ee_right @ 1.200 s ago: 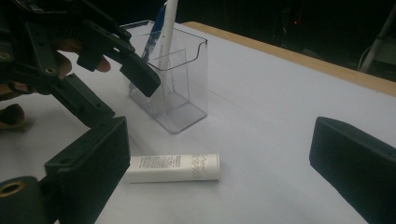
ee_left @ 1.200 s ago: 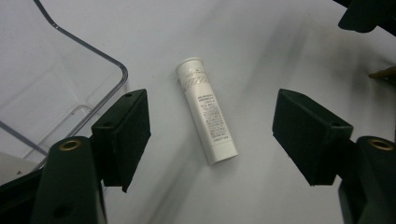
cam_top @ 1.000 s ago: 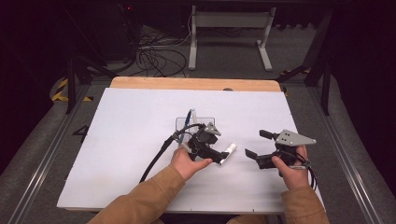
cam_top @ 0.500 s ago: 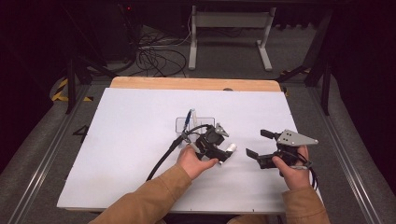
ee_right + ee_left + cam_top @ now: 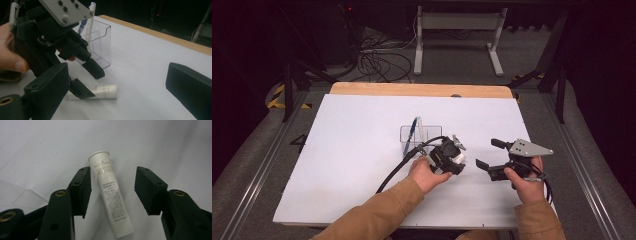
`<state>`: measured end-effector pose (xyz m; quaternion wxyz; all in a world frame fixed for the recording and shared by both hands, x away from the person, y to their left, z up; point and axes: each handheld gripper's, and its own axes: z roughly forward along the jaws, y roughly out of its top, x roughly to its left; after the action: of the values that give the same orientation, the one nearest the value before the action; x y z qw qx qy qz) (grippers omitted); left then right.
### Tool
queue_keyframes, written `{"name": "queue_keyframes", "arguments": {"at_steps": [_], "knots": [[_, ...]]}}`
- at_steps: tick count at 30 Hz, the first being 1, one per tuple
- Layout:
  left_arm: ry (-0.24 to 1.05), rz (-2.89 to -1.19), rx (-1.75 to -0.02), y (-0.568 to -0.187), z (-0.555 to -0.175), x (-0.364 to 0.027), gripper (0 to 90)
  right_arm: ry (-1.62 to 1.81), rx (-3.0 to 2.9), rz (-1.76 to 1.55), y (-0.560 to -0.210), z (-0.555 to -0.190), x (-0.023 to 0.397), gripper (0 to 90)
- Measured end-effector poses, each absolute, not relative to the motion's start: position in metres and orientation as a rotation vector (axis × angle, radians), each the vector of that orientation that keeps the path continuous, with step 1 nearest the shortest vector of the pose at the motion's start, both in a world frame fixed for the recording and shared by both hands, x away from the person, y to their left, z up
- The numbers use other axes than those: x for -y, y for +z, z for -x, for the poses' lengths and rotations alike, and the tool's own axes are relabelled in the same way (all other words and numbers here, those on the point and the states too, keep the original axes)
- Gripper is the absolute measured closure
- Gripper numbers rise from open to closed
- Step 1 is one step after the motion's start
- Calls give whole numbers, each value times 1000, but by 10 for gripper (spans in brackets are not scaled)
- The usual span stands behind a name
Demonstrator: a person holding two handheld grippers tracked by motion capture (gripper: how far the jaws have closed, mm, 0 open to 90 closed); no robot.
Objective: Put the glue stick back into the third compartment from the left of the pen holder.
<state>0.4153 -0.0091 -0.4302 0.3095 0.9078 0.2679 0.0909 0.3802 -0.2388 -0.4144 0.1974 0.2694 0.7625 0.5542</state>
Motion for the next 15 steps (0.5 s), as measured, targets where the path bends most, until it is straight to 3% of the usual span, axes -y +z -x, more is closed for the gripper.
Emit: {"name": "queue_keyframes", "arguments": {"at_steps": [15], "knots": [[272,-2449,-769,-440,-424,22,593,1554,-2139,-744,-414,-380,238,57]]}}
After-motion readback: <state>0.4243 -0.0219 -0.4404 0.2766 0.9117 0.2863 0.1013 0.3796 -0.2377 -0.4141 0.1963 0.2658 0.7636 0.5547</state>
